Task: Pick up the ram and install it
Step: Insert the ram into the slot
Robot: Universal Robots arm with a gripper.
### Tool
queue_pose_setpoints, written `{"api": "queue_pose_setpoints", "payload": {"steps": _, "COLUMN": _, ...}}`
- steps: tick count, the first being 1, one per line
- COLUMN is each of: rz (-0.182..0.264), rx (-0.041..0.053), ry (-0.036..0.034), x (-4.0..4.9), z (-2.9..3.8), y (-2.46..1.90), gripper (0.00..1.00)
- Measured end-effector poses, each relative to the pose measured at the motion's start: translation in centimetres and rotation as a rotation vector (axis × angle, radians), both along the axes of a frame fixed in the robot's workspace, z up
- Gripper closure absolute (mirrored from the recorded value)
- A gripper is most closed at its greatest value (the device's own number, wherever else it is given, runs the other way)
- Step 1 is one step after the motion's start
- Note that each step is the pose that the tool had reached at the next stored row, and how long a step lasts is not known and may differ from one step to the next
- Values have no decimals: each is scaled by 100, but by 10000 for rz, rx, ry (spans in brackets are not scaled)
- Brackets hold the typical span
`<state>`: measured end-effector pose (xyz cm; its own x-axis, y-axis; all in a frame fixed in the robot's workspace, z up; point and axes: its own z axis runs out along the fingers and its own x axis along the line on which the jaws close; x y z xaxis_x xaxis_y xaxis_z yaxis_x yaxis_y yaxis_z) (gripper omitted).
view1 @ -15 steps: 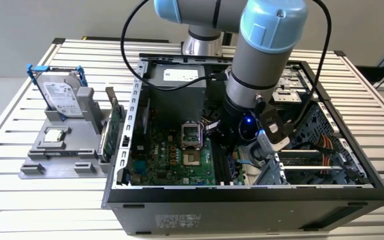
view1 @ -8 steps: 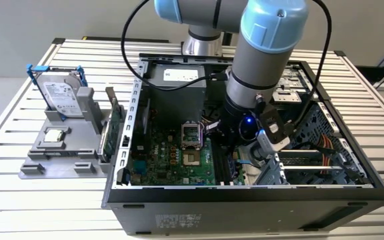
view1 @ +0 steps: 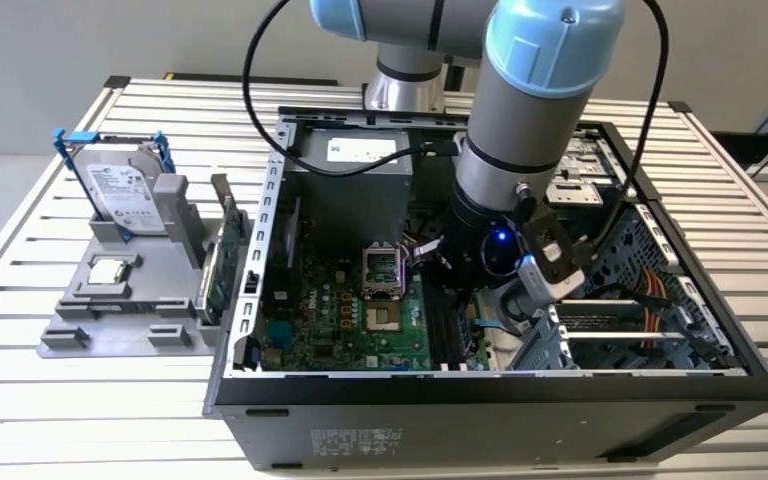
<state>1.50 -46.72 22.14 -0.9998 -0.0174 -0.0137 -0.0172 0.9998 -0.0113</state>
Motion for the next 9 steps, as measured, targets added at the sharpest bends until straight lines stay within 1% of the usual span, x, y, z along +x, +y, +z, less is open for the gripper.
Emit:
{"api": "queue_pose_setpoints", "payload": {"steps": 5, "rz": -215, "rx": -2, "ry": 0, "x": -5, "z": -18, "y": 0, "gripper": 100}}
{"api": "queue_pose_setpoints", "payload": {"steps": 9, "rz": -441, "rx": -2, "ry": 0, "x": -5, "z": -52, "y": 0, "gripper": 100}}
